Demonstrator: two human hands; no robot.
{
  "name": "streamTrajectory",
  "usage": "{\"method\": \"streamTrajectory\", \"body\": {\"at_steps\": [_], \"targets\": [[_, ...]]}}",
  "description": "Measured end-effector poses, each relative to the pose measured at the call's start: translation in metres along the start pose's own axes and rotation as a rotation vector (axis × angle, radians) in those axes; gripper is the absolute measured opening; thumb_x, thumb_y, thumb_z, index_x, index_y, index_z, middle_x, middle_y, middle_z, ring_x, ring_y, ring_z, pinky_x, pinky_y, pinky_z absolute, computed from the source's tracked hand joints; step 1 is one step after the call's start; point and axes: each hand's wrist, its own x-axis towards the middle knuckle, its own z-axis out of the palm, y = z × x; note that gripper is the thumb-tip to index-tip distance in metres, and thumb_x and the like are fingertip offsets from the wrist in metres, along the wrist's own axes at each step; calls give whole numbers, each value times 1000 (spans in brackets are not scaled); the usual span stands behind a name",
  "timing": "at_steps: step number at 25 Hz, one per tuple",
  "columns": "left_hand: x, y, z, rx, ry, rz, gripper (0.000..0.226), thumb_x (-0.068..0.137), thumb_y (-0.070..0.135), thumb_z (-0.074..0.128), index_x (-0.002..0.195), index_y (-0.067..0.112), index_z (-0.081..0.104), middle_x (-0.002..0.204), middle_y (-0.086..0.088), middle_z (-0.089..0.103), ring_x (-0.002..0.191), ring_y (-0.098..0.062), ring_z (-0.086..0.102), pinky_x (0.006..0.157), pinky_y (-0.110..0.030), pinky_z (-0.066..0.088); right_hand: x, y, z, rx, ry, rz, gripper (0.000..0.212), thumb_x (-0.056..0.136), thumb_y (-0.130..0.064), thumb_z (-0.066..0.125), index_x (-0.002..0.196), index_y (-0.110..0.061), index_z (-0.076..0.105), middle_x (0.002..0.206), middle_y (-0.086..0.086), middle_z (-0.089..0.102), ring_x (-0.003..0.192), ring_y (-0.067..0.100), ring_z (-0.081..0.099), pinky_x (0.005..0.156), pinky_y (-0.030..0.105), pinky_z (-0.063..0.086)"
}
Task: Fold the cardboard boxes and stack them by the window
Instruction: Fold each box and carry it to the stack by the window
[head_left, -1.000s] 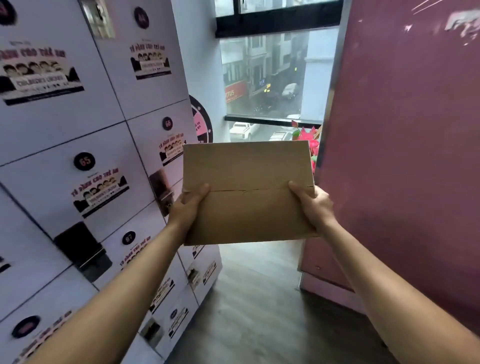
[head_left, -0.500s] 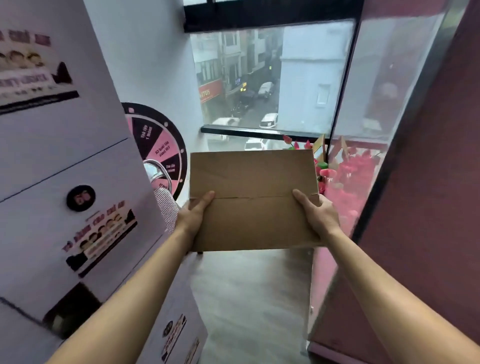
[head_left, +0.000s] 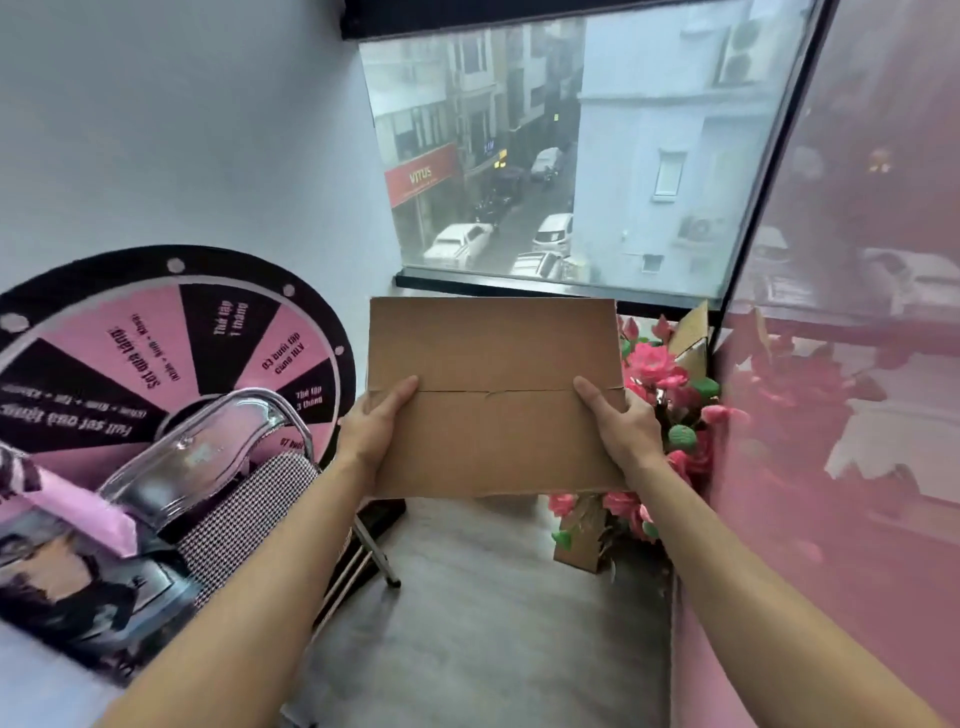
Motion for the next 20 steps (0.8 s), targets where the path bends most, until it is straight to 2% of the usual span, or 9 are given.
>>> {"method": "streamTrajectory", "body": {"at_steps": [2, 6, 9, 12, 16, 20], "targets": [[49, 14, 4, -16, 60, -11, 65, 58, 71, 81, 107, 32, 66, 104, 5, 73, 89, -13, 71, 63, -26, 55, 59, -16, 27, -8, -47, -5, 67, 60, -88, 65, 100, -34, 62, 106, -7, 69, 92, 13, 66, 83, 39, 58], [141, 25, 3, 18, 108, -23, 74, 45, 74, 86, 105, 36, 65, 102, 7, 74, 92, -15, 72, 75, -35, 59, 154, -28, 80, -31, -95, -7, 62, 59, -87, 66, 93, -35, 66, 100, -10, 71, 93, 15, 69, 86, 45, 58], [223, 23, 14, 27, 85, -21, 76, 43, 73, 86, 106, 36, 66, 101, 7, 75, 89, -14, 73, 74, -34, 59, 228, -19, 117, -40, -82, 5, 64, 59, -88, 65, 95, -35, 66, 106, -7, 70, 97, 17, 68, 89, 46, 57], [307, 15, 23, 40, 30, -76, 76, 50, 71, 86, 112, 32, 66, 105, 4, 75, 94, -19, 73, 83, -41, 59, 292, -6, 152, -57, -68, 49, 73, 58, -88, 64, 102, -31, 68, 108, -4, 70, 97, 19, 68, 89, 46, 57], [413, 20, 34, 99, -50, -150, 79, 53, 74, 83, 117, 33, 63, 109, 5, 72, 96, -17, 70, 78, -33, 57, 365, -3, 195, -77, -18, 140, 84, 57, -88, 64, 113, -25, 69, 113, -1, 69, 103, 22, 66, 93, 45, 55], [509, 19, 52, 162, -124, -217, 94, 48, 78, 82, 127, 32, 60, 118, 4, 68, 102, -18, 68, 87, -37, 57, 437, 8, 230, -113, 34, 229, 75, 64, -85, 64, 111, -26, 70, 111, -2, 69, 102, 21, 64, 93, 40, 53]]}}
